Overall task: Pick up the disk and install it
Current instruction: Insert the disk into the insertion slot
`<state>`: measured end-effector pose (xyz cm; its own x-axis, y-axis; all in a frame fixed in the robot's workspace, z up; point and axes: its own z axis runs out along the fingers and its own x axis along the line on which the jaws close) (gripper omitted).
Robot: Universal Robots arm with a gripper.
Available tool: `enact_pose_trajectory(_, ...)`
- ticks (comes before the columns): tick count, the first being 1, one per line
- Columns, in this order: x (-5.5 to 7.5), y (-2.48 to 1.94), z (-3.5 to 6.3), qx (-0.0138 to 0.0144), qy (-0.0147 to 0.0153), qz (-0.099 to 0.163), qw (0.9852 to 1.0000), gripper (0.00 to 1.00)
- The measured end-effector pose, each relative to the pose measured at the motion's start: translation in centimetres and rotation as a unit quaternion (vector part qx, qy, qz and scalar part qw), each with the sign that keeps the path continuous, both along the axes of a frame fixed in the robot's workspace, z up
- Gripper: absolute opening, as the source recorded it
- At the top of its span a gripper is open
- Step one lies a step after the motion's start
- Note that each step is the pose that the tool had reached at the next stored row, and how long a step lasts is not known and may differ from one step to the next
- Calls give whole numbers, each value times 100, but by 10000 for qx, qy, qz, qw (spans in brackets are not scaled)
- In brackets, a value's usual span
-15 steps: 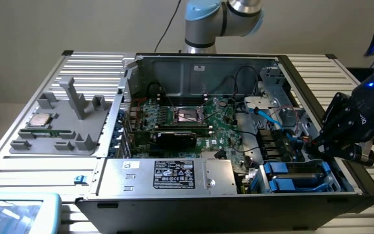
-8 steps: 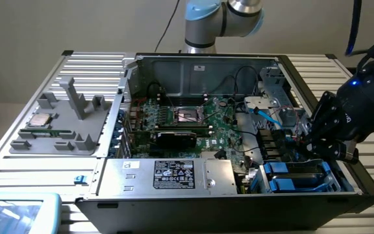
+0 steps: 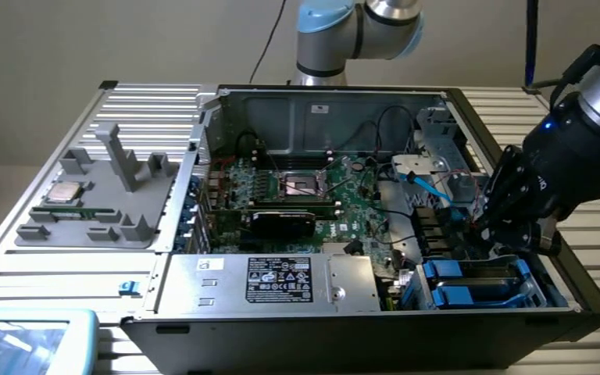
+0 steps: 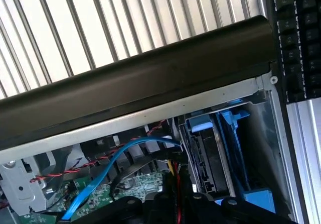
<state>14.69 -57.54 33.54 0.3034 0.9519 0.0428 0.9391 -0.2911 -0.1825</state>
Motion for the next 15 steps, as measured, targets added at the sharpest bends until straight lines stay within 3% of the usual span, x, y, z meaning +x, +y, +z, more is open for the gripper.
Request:
enact_pose_trajectory(2, -1, 62, 7, -63, 0, -1, 10000, 15)
enact_pose_trajectory(3, -1, 88, 9, -112, 0, -1, 9999, 15)
enact_pose_trajectory(4, -1, 107, 10, -180, 0, -1, 9998, 15)
enact_pose_trajectory(10, -1, 179, 11, -723, 0, -1, 9974, 15)
enact_pose_trajectory(13, -1, 240, 22, -933, 0, -1, 9956, 15)
enact_pose_trajectory(15, -1, 284, 42, -1046, 0, -1, 9945, 15)
